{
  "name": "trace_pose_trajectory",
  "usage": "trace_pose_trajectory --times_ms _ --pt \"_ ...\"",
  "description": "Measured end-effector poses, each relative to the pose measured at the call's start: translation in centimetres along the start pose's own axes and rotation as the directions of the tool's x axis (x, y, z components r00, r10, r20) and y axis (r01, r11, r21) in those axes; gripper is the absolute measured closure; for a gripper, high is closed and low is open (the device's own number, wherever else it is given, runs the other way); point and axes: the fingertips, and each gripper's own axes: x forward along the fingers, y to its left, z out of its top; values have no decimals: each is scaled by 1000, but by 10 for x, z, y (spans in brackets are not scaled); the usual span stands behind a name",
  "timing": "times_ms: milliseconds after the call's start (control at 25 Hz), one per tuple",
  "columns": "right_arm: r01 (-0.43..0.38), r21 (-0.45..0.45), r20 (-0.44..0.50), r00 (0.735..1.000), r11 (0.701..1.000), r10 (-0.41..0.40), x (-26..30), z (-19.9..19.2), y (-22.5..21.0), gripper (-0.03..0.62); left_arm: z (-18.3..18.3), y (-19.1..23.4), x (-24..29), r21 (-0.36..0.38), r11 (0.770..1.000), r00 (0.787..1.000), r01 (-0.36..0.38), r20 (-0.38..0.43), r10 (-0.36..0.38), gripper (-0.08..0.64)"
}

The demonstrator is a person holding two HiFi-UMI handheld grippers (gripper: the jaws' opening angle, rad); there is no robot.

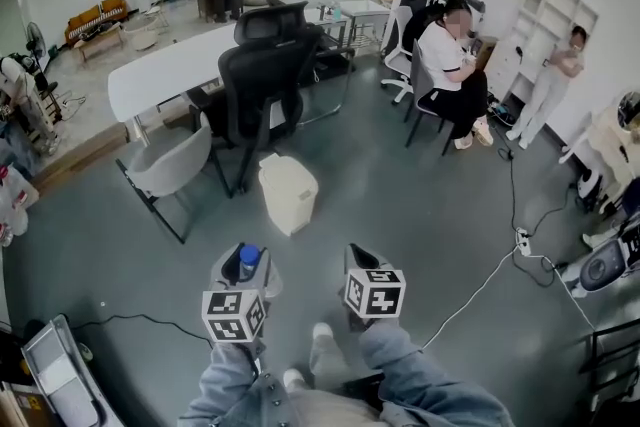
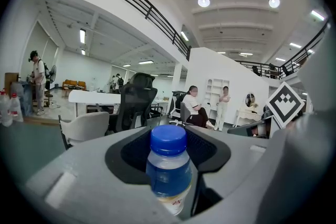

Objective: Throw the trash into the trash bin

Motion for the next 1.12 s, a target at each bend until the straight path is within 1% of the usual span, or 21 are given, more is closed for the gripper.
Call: trace_pose_trajectory --times_ms 200,480,720,1120 --pt "3 7 -6 1000 1000 -3 28 10 -18 589 -7 0 31 -7 1000 1000 3 -22 -3 351" --pt "-21 -5 -9 1000 1000 21 82 50 -47 589 13 6 95 1 1000 1000 -21 -19 21 351" --pt "-51 -3 -14 999 999 51 125 85 -82 589 27 0 148 9 999 999 -45 -30 45 351" --pt "-104 8 -29 994 994 105 184 117 -117 589 45 3 209 13 995 995 -101 -21 101 351"
